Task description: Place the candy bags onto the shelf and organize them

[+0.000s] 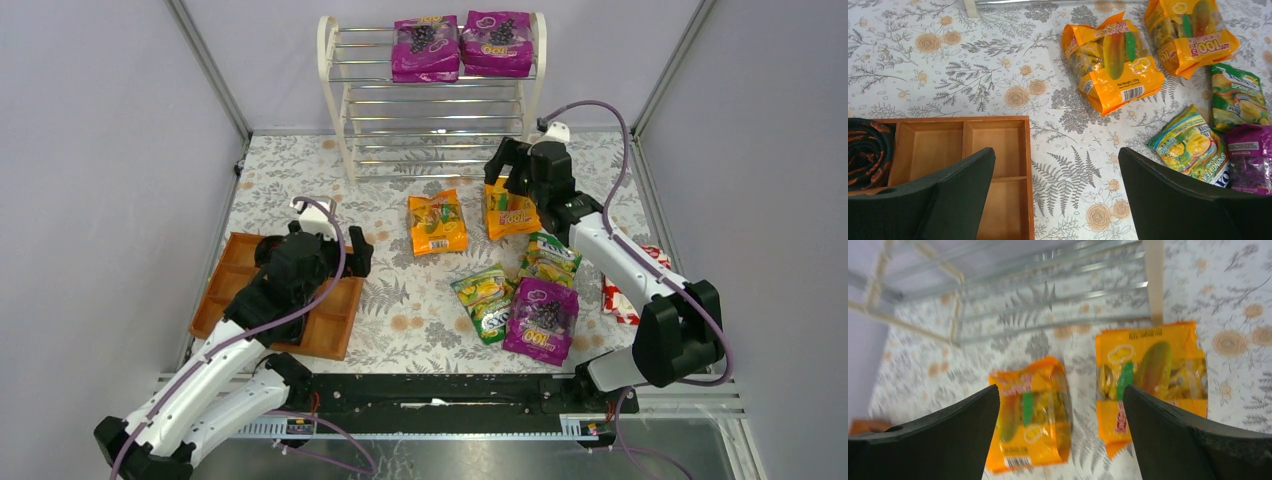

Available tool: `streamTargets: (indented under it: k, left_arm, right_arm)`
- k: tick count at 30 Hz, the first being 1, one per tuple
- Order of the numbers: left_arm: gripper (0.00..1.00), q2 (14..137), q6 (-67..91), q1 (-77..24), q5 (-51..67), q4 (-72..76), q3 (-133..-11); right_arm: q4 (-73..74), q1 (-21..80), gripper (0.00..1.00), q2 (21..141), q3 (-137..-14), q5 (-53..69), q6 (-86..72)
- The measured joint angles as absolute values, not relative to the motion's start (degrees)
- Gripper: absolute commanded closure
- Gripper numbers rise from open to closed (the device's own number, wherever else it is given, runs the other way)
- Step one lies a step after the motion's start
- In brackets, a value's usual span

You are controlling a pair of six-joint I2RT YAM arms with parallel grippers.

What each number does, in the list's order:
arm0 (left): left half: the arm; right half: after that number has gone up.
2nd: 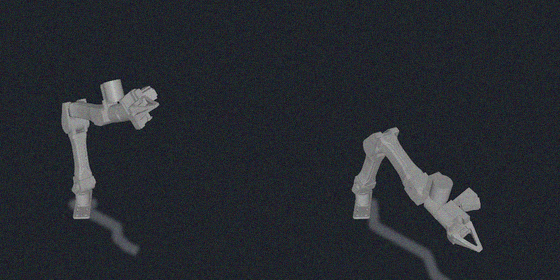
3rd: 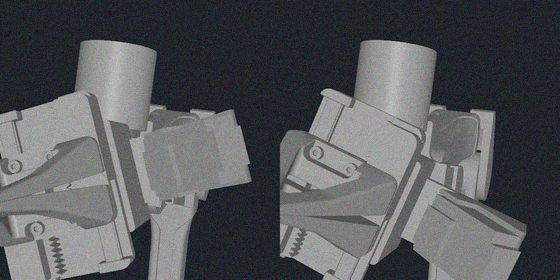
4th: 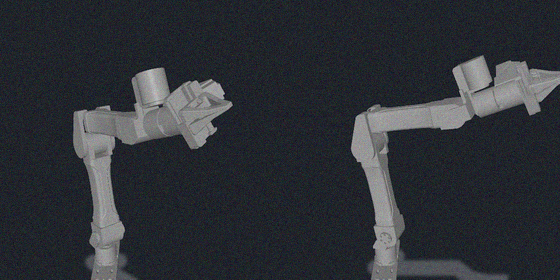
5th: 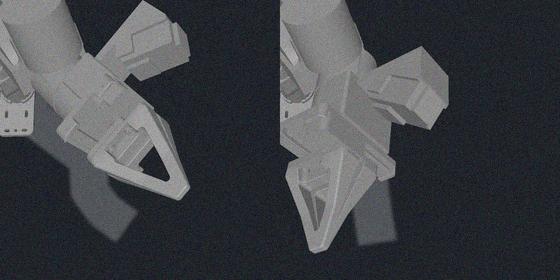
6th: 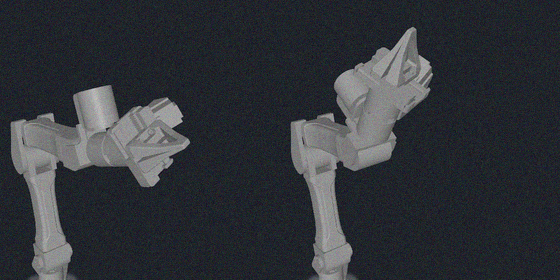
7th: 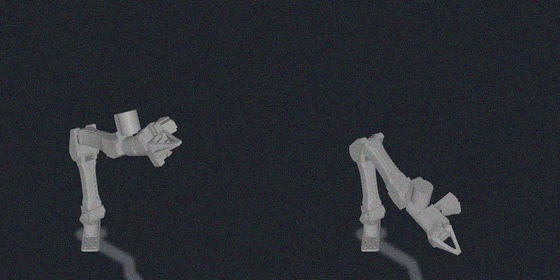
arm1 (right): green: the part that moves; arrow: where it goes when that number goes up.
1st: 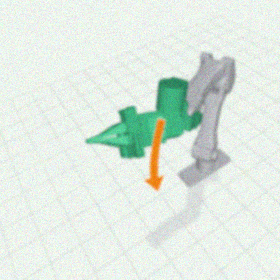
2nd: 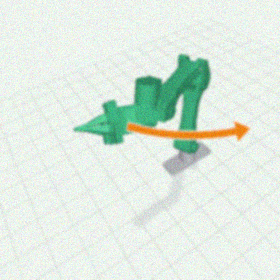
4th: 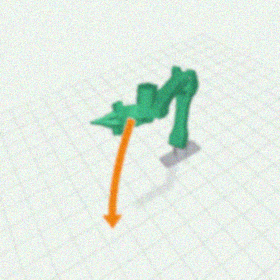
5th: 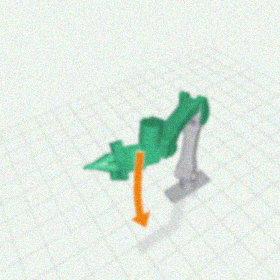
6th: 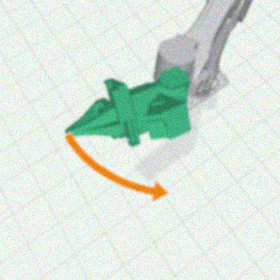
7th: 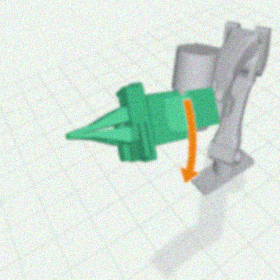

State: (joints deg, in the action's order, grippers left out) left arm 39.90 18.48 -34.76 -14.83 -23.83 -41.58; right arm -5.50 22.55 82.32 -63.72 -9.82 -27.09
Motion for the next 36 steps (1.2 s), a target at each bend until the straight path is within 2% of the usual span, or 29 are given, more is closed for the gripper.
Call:
streamTargets:
  k: [9,17,26,30,36]
  left_arm:
    - [0.01,45.71,19.79,-32.14,-14.24,-21.67,-41.85]
    - [0.01,56.73,21.10,-26.41,-5.96,-11.09,-45.54]
    - [0.01,69.41,32.77,-4.56,12.21,10.44,-49.47]
    - [0.05,76.09,41.47,2.94,16.08,20.08,-49.95]
    - [0.12,89.65,51.00,7.44,18.37,19.68,-62.06]
  right_arm:
    - [7.57,22.48,0.00,83.50,-64.27,4.45,-19.77]
    - [7.70,22.50,0.00,79.57,-54.54,12.36,-17.37]
    - [4.93,22.50,0.00,67.83,-47.62,17.72,-16.73]
    - [4.40,22.79,0.00,64.55,-46.41,17.32,-16.67]
    - [4.43,27.59,0.00,62.46,-46.02,14.33,-15.53]
